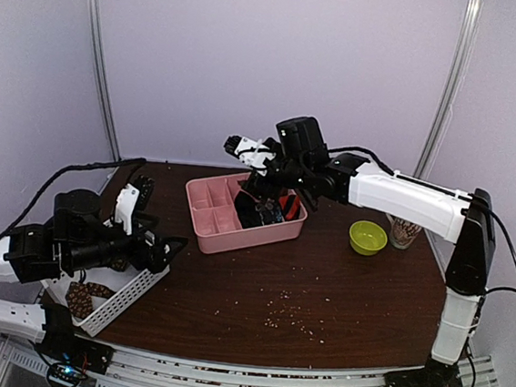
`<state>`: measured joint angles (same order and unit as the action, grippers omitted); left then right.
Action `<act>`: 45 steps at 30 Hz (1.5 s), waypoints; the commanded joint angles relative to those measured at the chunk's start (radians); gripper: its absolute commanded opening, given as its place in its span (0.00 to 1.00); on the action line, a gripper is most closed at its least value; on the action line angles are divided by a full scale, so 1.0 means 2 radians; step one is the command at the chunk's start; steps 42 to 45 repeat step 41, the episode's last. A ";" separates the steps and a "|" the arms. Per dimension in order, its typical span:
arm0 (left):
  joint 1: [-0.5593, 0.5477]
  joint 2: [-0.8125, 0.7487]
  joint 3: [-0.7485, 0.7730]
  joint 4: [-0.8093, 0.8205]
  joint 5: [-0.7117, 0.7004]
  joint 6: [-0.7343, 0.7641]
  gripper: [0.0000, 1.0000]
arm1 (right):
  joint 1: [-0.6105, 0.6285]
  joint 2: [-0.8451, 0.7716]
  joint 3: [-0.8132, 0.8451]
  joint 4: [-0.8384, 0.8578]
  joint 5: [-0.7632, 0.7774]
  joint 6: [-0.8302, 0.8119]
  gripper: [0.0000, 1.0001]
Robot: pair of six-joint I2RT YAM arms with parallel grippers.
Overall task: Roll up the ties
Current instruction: Reset both arms
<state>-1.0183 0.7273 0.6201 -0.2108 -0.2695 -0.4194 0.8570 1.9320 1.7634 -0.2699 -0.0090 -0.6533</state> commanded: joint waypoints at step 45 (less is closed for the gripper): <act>0.138 0.361 0.049 0.171 0.176 -0.122 0.98 | -0.078 -0.491 -0.717 0.304 -0.092 0.671 1.00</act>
